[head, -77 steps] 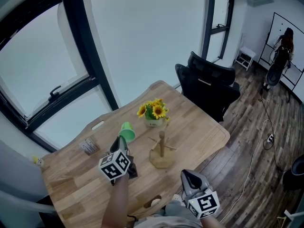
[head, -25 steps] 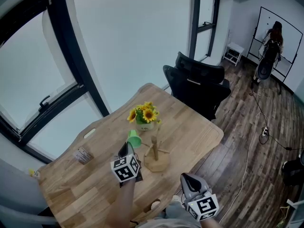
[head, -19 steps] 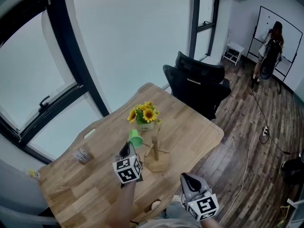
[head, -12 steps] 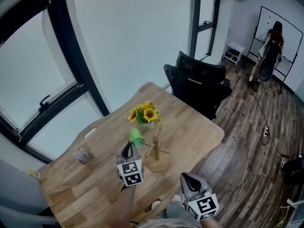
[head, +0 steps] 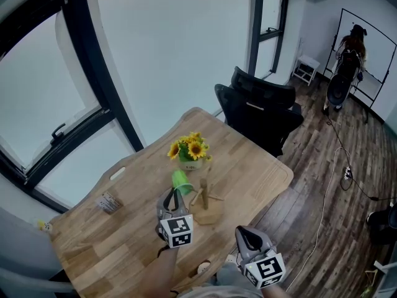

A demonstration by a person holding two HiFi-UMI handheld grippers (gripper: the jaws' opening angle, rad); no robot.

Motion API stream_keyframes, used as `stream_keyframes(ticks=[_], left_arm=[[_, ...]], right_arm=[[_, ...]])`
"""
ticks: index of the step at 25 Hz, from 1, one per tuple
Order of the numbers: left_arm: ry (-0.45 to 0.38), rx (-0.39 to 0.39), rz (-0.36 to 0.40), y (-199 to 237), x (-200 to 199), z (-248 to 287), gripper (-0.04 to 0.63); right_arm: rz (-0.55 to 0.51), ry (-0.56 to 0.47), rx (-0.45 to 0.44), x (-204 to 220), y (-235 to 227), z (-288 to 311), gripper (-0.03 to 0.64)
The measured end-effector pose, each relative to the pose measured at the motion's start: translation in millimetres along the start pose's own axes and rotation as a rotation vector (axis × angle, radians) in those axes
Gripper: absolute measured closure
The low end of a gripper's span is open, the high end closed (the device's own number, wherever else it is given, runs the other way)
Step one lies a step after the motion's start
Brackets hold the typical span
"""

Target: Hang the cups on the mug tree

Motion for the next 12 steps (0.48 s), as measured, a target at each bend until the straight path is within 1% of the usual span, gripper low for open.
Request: stream_keyframes(ticks=[5,12], left_arm=[[-0.006,-0.002,0.025,-3.9,1.7,-2.2,0.577],[-0.030,-0.004,0.109,-8.0,2.1,-7.4,0.577]], right_arm=[[-0.003,-0.005,-0.003,0.0,-1.2,0.0,0.617],[-0.004,-0.004,-0.005,-0.9,0.4,0.4,0.617]])
Point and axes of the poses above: the fingertips, and each gripper's own axes: z forward along the fingers, y to its left, x out of its underside, the point moved 10 cm from there along -z, backward along the fingers, and after that the axes turned 11 degrees about -x, right-handed, at the moved point
